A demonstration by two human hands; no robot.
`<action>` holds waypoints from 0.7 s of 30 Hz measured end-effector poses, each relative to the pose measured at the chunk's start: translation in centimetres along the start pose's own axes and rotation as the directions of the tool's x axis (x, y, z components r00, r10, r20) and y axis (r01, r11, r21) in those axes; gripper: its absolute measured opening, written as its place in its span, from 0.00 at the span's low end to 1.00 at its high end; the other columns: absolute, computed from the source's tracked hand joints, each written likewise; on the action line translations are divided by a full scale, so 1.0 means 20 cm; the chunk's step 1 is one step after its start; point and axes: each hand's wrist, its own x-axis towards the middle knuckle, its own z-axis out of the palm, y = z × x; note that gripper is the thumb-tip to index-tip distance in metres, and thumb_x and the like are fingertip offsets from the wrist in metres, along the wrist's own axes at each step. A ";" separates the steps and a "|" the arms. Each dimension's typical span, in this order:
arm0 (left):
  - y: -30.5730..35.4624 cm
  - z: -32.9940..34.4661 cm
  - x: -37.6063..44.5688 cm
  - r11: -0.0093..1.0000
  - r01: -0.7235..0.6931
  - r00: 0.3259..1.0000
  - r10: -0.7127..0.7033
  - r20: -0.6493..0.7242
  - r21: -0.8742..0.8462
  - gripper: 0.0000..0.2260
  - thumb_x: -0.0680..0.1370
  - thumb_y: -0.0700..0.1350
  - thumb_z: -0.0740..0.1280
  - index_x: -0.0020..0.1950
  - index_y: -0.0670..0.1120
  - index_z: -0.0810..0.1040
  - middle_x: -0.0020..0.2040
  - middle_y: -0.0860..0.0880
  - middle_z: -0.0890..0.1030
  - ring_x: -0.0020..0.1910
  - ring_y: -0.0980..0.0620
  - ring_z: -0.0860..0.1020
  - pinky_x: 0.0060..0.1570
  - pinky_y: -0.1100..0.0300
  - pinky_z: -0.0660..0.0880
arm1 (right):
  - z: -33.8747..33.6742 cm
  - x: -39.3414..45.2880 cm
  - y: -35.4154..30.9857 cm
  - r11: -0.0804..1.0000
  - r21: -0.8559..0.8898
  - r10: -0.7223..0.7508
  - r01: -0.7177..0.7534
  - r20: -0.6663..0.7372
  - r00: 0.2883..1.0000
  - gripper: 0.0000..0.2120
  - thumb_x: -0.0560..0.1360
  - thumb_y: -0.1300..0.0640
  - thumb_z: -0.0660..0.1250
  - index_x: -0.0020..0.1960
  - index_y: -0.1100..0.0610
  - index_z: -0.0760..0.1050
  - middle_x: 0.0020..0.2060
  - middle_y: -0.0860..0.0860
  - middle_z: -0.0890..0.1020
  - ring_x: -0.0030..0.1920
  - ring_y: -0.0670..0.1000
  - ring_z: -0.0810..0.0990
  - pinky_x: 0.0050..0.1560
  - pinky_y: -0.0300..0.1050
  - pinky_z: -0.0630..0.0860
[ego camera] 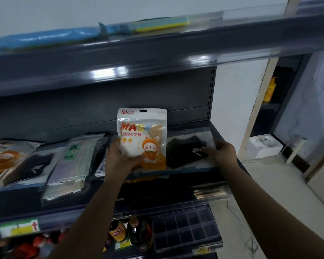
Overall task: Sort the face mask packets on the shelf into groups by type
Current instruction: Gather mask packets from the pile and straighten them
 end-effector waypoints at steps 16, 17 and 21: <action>-0.09 -0.32 -0.21 0.957 0.052 0.977 -0.108 -0.185 -0.284 0.39 0.64 0.41 0.79 0.71 0.47 0.65 0.67 0.47 0.71 0.65 0.48 0.70 0.56 0.54 0.74 | 0.02 -0.22 -0.11 0.743 0.669 -0.097 0.004 0.102 0.990 0.15 0.74 0.60 0.66 0.60 0.53 0.74 0.51 0.50 0.80 0.51 0.51 0.79 0.51 0.47 0.77; -0.11 -0.37 -0.23 0.952 0.053 0.977 -0.111 -0.181 -0.300 0.39 0.64 0.40 0.79 0.71 0.47 0.65 0.66 0.47 0.71 0.65 0.48 0.71 0.57 0.53 0.75 | 0.06 -0.24 -0.12 0.733 0.680 -0.106 -0.008 0.125 0.986 0.20 0.71 0.59 0.68 0.63 0.55 0.73 0.52 0.51 0.81 0.51 0.51 0.79 0.47 0.44 0.78; -0.18 -0.58 -0.32 0.941 0.043 0.967 -0.123 -0.223 -0.335 0.37 0.64 0.39 0.78 0.70 0.47 0.65 0.60 0.51 0.73 0.61 0.50 0.72 0.49 0.56 0.78 | 0.28 -0.39 -0.19 0.704 0.709 -0.152 -0.045 0.212 0.965 0.17 0.75 0.65 0.64 0.63 0.56 0.72 0.51 0.52 0.81 0.46 0.50 0.81 0.39 0.40 0.81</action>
